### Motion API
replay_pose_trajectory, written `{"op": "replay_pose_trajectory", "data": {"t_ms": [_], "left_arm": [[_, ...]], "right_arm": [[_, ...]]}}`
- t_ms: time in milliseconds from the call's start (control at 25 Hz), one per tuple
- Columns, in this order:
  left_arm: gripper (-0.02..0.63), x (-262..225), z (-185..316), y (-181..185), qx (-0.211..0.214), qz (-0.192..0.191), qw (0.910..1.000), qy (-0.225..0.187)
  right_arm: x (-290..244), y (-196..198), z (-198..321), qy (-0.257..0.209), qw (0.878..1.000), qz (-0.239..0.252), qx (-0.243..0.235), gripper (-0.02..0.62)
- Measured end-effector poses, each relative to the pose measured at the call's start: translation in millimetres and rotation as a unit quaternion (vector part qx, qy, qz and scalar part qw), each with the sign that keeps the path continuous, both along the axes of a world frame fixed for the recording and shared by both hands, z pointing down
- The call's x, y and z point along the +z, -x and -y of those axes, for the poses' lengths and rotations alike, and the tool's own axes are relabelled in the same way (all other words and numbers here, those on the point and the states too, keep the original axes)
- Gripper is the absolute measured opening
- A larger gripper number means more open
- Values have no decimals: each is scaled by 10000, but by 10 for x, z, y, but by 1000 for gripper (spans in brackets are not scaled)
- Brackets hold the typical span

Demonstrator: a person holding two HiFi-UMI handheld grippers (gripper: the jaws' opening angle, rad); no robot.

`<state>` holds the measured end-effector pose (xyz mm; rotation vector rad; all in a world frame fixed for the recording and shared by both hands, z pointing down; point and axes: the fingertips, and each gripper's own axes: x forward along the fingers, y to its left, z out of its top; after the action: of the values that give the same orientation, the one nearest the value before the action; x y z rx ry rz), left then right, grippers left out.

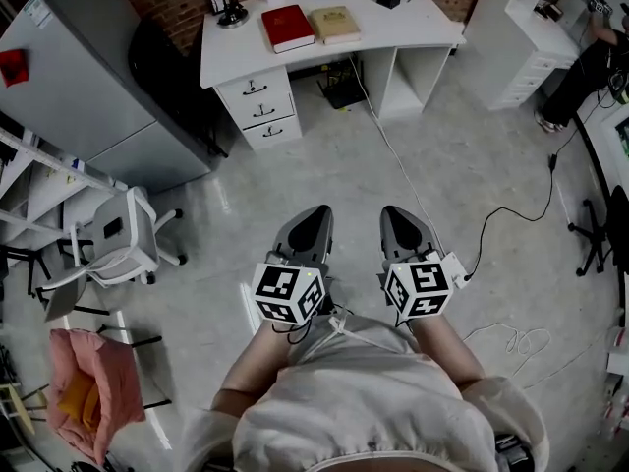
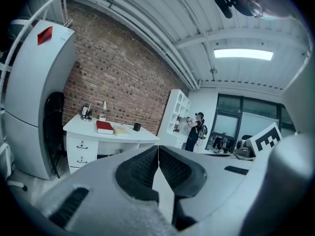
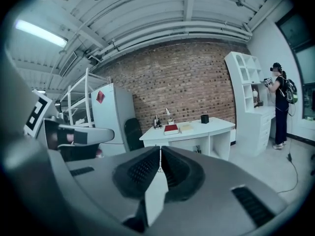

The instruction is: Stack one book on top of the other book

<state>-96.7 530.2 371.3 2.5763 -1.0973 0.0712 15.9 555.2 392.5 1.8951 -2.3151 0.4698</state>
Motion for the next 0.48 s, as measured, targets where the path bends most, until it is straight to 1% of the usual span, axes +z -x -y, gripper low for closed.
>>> {"op": "replay_pose_trajectory", "data": {"t_ms": [200,480], "left_arm": [[20,-150,878,285,121,8,9999,-118],[20,-253,1917,784,174,-29,9996,-204]], "right_arm": [[-122,248,798,-40,9998,-5,182,28],[-225,748,1765,-128,9998,-33,176,28]]}}
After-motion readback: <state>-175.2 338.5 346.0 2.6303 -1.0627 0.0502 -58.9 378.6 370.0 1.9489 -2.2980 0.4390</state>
